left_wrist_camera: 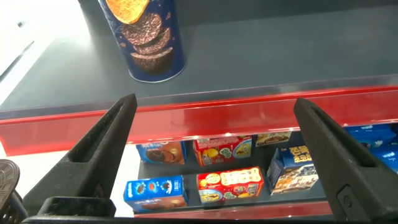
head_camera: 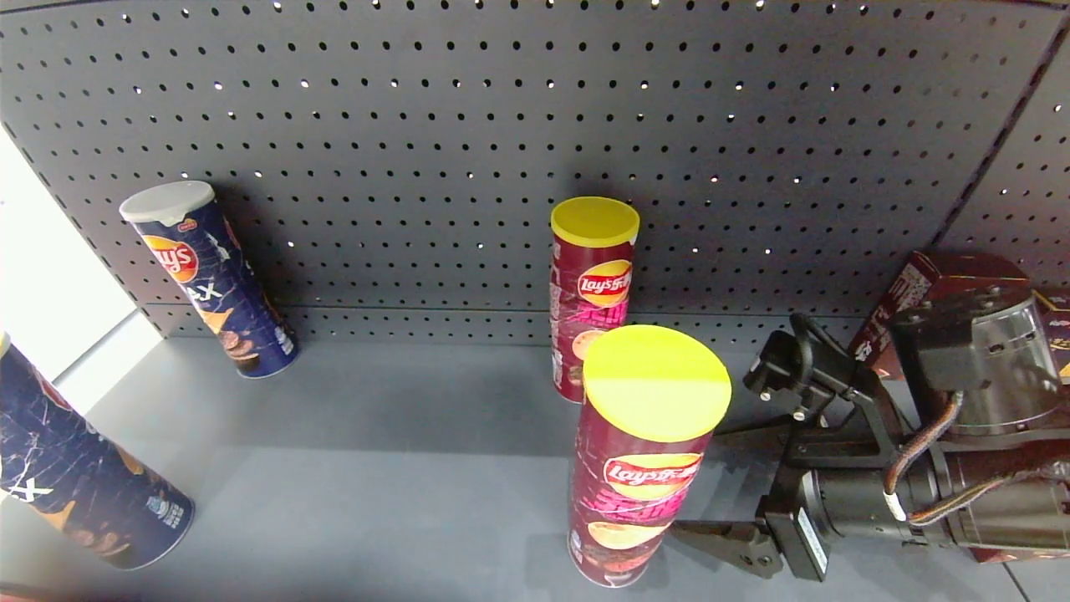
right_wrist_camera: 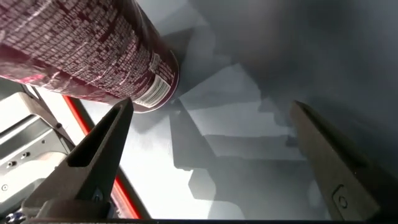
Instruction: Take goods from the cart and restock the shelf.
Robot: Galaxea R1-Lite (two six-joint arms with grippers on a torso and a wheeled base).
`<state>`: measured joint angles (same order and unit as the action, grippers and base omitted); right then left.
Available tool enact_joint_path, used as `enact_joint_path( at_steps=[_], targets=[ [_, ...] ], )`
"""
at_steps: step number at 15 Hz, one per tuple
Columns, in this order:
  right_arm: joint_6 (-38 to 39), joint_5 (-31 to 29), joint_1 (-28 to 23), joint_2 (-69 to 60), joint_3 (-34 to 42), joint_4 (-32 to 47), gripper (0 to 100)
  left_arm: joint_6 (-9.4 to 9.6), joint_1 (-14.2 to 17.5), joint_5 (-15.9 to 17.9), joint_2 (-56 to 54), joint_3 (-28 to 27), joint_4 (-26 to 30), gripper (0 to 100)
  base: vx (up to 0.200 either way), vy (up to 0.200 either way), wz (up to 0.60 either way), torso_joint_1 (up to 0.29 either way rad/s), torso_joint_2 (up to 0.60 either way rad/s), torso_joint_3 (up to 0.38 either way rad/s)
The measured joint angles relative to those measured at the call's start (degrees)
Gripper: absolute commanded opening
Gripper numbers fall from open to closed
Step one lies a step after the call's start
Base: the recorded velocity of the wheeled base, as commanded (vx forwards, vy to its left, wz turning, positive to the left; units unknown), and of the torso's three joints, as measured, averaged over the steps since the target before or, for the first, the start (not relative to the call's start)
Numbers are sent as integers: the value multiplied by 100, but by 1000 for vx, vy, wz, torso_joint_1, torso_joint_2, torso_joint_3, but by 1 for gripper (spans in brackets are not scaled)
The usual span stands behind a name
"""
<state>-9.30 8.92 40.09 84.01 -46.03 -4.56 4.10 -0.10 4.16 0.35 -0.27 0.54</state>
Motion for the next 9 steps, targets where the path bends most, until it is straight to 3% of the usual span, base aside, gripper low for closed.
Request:
enact_joint_path(
  at_steps=[9],
  targets=[
    [2,0,12,111,-49,2,100,-51,-4,-46,0,0,0,100,0,0,0,0,0,0]
  ],
)
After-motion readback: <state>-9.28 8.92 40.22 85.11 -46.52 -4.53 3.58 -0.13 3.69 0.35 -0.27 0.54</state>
